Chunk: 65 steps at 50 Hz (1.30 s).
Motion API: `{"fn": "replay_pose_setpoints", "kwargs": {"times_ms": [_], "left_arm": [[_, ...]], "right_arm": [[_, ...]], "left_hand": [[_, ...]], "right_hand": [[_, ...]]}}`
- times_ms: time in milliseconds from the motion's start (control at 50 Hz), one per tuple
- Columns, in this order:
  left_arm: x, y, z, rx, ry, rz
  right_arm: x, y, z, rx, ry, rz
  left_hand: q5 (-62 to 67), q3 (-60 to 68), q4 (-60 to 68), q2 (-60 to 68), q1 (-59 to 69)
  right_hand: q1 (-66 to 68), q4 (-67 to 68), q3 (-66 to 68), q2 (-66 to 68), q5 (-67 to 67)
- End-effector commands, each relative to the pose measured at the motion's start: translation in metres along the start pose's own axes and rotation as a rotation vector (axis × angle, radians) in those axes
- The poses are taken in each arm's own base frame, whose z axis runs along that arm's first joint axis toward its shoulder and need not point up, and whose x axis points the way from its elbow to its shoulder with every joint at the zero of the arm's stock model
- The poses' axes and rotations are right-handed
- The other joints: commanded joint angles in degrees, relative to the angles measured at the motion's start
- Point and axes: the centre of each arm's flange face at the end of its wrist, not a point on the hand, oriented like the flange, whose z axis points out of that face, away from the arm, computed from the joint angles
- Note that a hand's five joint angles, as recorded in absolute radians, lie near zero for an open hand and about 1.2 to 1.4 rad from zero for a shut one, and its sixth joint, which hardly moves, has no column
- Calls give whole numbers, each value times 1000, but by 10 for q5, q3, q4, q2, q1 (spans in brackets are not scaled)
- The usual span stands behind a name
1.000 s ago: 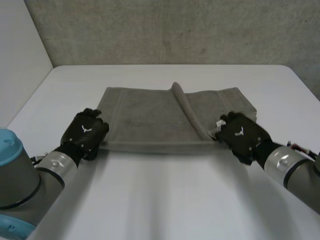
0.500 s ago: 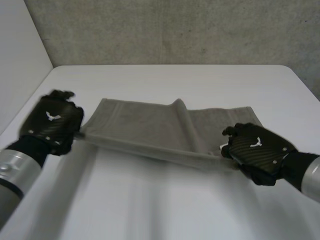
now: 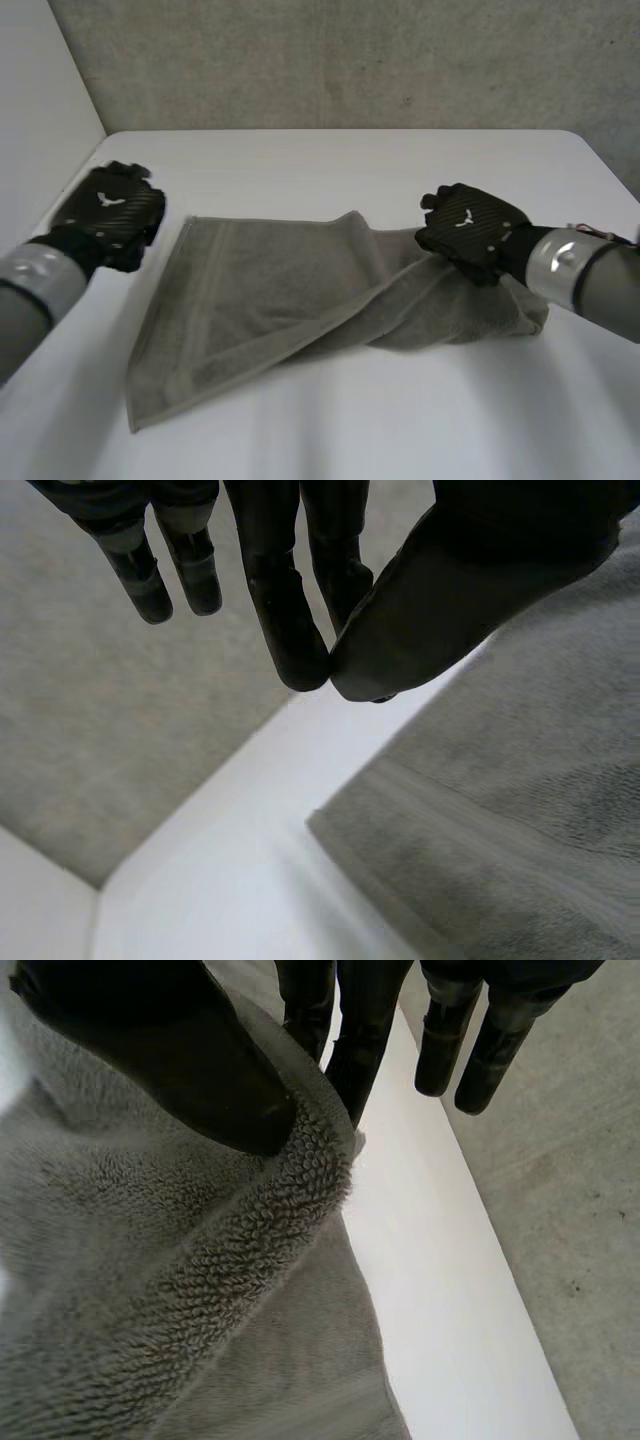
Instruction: Fold the towel.
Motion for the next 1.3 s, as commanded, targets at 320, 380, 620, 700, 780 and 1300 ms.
{"fn": "replay_pose_setpoints", "kwargs": {"times_ms": [320, 380, 620, 700, 780, 1300], "left_arm": [[85, -4, -14, -38, 238, -235], [87, -7, -23, -48, 244, -319], [114, -5, -51, -99, 208, -365], [114, 3, -50, -137, 127, -344], [126, 9, -51, -157, 98, -318], [171, 43, -40, -229, 114, -264]], "right_arm": [[-33, 22, 11, -75, -48, 53], [-31, 23, 13, -67, -26, 57], [-15, 28, 21, -104, 110, 299], [-18, 29, 24, -107, 102, 315], [-24, 29, 27, -113, 87, 316], [-32, 30, 24, -124, 63, 317]], "left_hand": [[-613, -28, -31, -624, -565], [-622, -28, -31, -632, -573], [-620, -28, -31, -631, -572], [-617, -28, -31, -627, -568], [-610, -28, -31, -621, -562], [-605, -28, -31, -615, -556]], "right_hand": [[51, -44, -27, 49, 29], [51, -44, -27, 49, 29], [51, -44, -27, 49, 29], [51, -44, -27, 49, 29], [51, -44, -27, 49, 29], [51, -44, -27, 49, 29]]}}
